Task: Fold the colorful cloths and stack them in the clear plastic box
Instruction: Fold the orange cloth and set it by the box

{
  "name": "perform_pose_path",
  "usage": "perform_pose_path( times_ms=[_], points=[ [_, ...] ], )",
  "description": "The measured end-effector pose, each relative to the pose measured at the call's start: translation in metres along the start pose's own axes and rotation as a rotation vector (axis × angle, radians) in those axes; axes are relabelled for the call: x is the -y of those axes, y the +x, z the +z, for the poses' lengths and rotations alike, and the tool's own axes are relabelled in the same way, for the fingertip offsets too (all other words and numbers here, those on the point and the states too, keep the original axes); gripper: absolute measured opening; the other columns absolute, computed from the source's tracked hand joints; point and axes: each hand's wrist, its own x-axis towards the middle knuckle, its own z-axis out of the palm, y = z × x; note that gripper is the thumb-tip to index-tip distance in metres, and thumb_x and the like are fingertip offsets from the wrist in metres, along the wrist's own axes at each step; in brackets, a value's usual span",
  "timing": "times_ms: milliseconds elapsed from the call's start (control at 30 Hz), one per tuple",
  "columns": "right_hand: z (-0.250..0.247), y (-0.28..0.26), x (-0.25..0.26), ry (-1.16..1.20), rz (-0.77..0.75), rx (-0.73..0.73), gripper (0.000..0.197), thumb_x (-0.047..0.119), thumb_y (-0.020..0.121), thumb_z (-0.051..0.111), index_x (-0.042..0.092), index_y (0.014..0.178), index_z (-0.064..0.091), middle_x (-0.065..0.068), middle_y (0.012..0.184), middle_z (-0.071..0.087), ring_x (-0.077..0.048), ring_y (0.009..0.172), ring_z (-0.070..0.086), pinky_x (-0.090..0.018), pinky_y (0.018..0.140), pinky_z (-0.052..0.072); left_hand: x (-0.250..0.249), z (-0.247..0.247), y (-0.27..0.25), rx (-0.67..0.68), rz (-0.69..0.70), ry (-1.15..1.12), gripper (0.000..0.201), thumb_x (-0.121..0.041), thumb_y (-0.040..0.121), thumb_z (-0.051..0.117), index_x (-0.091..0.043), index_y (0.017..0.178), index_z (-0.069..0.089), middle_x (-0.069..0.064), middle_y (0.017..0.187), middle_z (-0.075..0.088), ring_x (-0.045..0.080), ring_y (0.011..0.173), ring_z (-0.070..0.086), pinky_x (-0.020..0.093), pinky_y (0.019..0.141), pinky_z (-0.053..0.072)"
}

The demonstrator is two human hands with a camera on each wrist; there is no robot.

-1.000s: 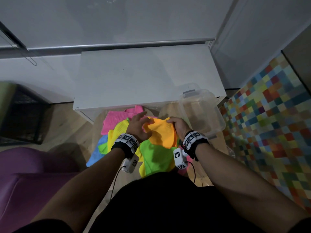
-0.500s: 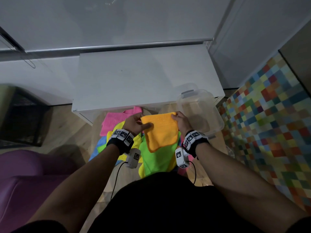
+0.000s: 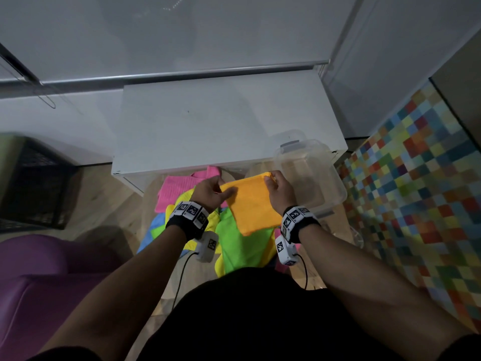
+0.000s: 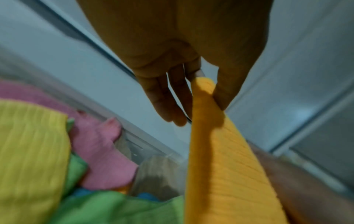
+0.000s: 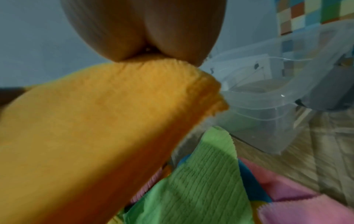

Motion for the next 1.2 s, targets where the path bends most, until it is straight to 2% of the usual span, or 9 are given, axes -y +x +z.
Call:
perform_pose_path(
  times_ms=[100, 200, 333, 433, 600, 700, 833, 1067, 1200],
  points=[
    [0.001, 0.003, 0.006, 0.043, 0.027, 0.004, 0.034, 0.035, 0.101, 0.043, 0.013, 0.125, 0.054, -0.012, 0.124, 0.060, -0.026, 0.113, 0.055, -0.027, 0.084, 0.040, -0.004, 0.005, -0.003, -0.075, -0.122, -0.431, 0.025, -0.018, 0.086, 0.069, -0.021, 0.091, 0.045, 0.015, 0.079, 0.067, 0.035, 0.071, 0.067, 0.045, 0.065, 0.056],
    [0.003, 0.007, 0.008, 0.093, 0.065, 0.053, 0.036, 0.034, 0.100, 0.044, 0.011, 0.127, 0.053, -0.013, 0.131, 0.056, -0.026, 0.119, 0.051, -0.030, 0.092, 0.039, -0.003, 0.012, -0.005, -0.032, -0.322, -0.589, 0.051, -0.023, 0.084, 0.071, -0.019, 0.127, 0.044, 0.014, 0.107, 0.062, 0.035, 0.094, 0.064, 0.048, 0.082, 0.056],
    [0.003, 0.010, 0.007, 0.177, 0.161, 0.107, 0.035, 0.035, 0.100, 0.046, 0.013, 0.125, 0.053, -0.013, 0.127, 0.056, -0.029, 0.116, 0.053, -0.038, 0.097, 0.043, 0.010, 0.023, -0.017, 0.252, -0.512, -0.524, 0.052, -0.047, 0.064, 0.081, -0.012, 0.100, 0.066, 0.006, 0.100, 0.071, 0.026, 0.100, 0.063, 0.036, 0.089, 0.051],
    [0.003, 0.011, 0.002, 0.204, 0.270, 0.141, 0.041, 0.038, 0.100, 0.045, 0.013, 0.132, 0.050, -0.010, 0.132, 0.053, -0.029, 0.119, 0.051, -0.044, 0.102, 0.042, 0.017, 0.028, -0.018, 0.181, -0.499, -0.571, 0.026, -0.037, 0.087, 0.065, -0.013, 0.096, 0.063, 0.005, 0.098, 0.070, 0.025, 0.100, 0.061, 0.036, 0.091, 0.048],
    [0.016, 0.008, 0.000, 0.367, 0.397, 0.152, 0.048, 0.048, 0.090, 0.059, 0.012, 0.121, 0.057, -0.011, 0.123, 0.060, -0.030, 0.112, 0.058, -0.049, 0.099, 0.046, 0.014, 0.026, -0.013, 0.022, -0.438, -0.410, 0.055, -0.055, 0.090, 0.051, -0.017, 0.129, 0.048, 0.011, 0.118, 0.060, 0.031, 0.105, 0.058, 0.047, 0.089, 0.051],
    [0.022, -0.001, 0.004, 0.681, 0.593, 0.311, 0.054, 0.041, 0.069, 0.082, 0.011, 0.110, 0.064, -0.012, 0.118, 0.067, -0.029, 0.103, 0.065, -0.046, 0.088, 0.053, 0.014, 0.022, -0.010, -0.082, -0.374, -0.158, 0.046, -0.044, 0.099, 0.041, -0.007, 0.126, 0.046, 0.010, 0.105, 0.056, 0.023, 0.097, 0.054, 0.031, 0.082, 0.038],
    [0.022, -0.006, 0.006, 0.670, 0.582, 0.280, 0.027, 0.015, 0.083, 0.073, 0.007, 0.108, 0.064, -0.016, 0.117, 0.065, -0.029, 0.095, 0.063, -0.041, 0.079, 0.051, 0.022, 0.022, -0.013, -0.070, -0.335, 0.042, 0.046, -0.044, 0.098, 0.042, -0.005, 0.122, 0.048, 0.020, 0.109, 0.062, 0.035, 0.101, 0.060, 0.030, 0.076, 0.038],
    [0.040, -0.009, -0.012, 0.530, 0.586, 0.313, 0.050, 0.039, 0.076, 0.077, 0.011, 0.116, 0.064, -0.014, 0.117, 0.068, -0.032, 0.105, 0.065, -0.052, 0.096, 0.050, 0.022, 0.029, -0.015, -0.097, -0.373, 0.030, 0.048, -0.046, 0.098, 0.041, -0.007, 0.126, 0.045, 0.022, 0.122, 0.059, 0.038, 0.110, 0.057, 0.037, 0.088, 0.042],
    [0.033, -0.012, -0.015, 0.268, 0.461, 0.354, 0.042, 0.029, 0.092, 0.061, 0.011, 0.130, 0.054, -0.013, 0.128, 0.060, -0.032, 0.115, 0.058, -0.052, 0.101, 0.045, 0.029, 0.033, -0.018, -0.072, -0.383, 0.036, 0.043, -0.043, 0.099, 0.042, -0.007, 0.122, 0.047, 0.022, 0.114, 0.062, 0.036, 0.100, 0.061, 0.035, 0.079, 0.045]
  ],
)
